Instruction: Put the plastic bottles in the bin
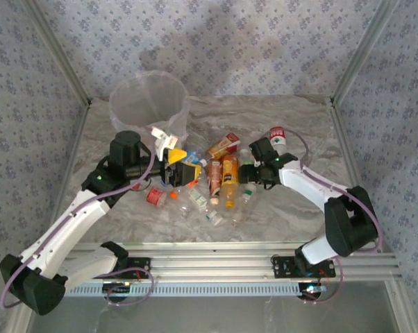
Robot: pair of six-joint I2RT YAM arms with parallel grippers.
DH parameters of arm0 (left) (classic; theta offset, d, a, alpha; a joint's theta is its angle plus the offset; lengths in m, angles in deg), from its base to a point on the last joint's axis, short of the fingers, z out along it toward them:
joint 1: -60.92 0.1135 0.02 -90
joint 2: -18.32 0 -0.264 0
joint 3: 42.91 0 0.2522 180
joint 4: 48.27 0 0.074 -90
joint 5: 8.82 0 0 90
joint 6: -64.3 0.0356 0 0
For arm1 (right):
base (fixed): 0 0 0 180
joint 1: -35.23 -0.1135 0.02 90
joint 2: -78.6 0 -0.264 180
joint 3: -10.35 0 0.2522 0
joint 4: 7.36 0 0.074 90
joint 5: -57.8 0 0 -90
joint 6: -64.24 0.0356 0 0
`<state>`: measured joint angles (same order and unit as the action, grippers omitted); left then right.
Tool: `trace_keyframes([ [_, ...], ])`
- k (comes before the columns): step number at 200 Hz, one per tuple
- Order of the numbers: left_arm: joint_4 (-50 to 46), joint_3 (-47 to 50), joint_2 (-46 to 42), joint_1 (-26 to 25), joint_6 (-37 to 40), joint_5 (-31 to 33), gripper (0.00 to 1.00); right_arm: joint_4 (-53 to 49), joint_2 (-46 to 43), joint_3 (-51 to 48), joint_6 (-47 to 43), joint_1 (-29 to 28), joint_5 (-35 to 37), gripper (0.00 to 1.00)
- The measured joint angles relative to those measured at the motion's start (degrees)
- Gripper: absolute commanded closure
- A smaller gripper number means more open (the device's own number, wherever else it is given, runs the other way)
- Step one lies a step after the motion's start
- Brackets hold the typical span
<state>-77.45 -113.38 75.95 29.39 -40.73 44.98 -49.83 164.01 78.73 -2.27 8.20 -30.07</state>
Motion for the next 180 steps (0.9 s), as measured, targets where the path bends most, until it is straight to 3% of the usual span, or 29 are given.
trace_keyframes([
  [58,-0.8,0.0,0.6,-0.3,0.6,0.7,0.0,2.8,5.6,0.6,-0.8,0.0,-0.1,0.14],
  [180,-4.0,0.0,2.7,-0.9,2.1,2.6,0.0,4.4,8.0,1.9,-1.9,-0.3,-0.2,0.35],
])
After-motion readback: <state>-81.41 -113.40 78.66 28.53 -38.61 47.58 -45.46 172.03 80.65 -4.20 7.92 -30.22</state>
